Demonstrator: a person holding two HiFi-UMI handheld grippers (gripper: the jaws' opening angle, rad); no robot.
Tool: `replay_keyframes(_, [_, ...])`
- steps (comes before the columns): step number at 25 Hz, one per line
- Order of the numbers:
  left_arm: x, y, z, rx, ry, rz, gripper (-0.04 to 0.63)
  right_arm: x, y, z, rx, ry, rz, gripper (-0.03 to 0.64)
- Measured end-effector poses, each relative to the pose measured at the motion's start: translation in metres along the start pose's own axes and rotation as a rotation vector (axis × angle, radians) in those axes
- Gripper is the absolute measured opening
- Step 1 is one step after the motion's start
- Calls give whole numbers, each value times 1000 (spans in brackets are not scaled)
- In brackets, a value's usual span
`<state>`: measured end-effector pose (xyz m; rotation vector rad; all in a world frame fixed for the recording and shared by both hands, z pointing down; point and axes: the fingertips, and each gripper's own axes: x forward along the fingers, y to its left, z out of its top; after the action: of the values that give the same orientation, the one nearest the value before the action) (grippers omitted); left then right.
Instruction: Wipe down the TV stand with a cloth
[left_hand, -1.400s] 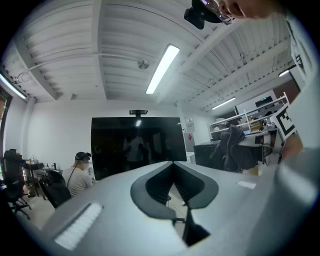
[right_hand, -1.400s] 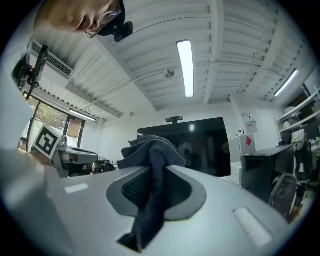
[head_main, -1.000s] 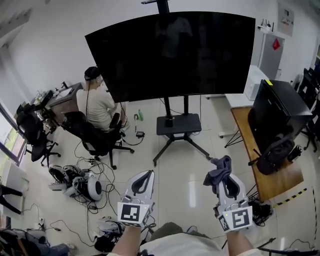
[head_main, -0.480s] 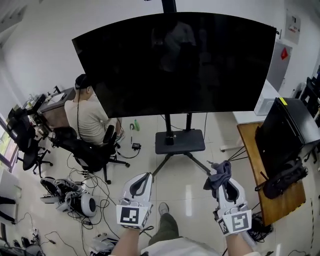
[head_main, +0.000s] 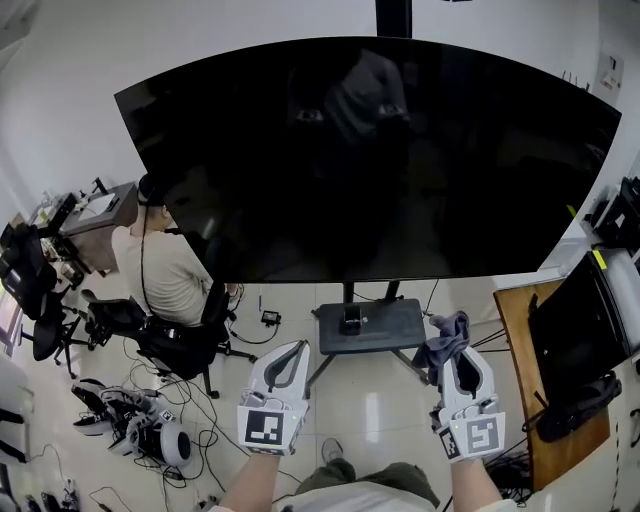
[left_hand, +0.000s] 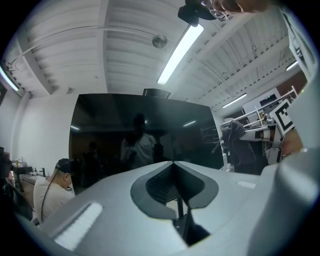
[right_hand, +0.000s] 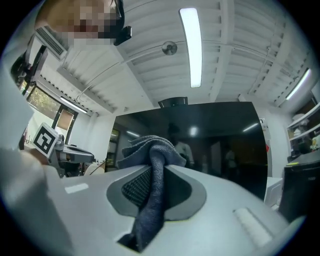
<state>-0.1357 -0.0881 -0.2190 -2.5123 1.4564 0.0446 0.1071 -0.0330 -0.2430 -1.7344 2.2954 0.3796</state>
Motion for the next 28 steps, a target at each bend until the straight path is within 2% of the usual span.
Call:
replay_keyframes(2, [27, 10, -3, 17, -54, 7, 140, 21, -12, -12, -2, 18, 0, 58])
replay_keyframes(3, [38, 11, -11, 15, -42, 6, 140, 28, -19, -23, 7, 24, 0, 58])
replay_keyframes(5, [49, 9, -40, -13, 51, 10, 140, 38, -28, -49, 22, 24, 13, 58])
replay_keyframes(6, [53, 10, -52, -16, 50, 16, 140, 41, -31, -60, 20, 19, 25, 58])
replay_keyframes(8, [64, 11, -73, 5, -49, 29, 140, 46, -40, -82, -1, -3, 45, 58])
replay_keyframes(10, [79, 8, -115, 15, -81, 46, 140, 49, -56, -119, -7, -36, 48, 58])
replay_keyframes(14, [121, 10, -241, 11, -100, 80, 140, 53, -82, -252, -6, -72, 17, 58])
replay_keyframes(18, [163, 12, -367, 34, -104, 80, 140, 58, -94, -391, -14, -77, -22, 58])
replay_keyframes(23, [200, -4, -517, 29, -133, 87, 140, 62, -102, -550, -7, -114, -8, 58])
replay_keyframes(25, [213, -12, -581, 41, -111, 99, 149, 61, -102, -614, -14, -124, -3, 58])
replay_keyframes(28, [223, -19, -670, 52, -20, 94, 158, 59, -99, -690, -21, -154, 13, 58])
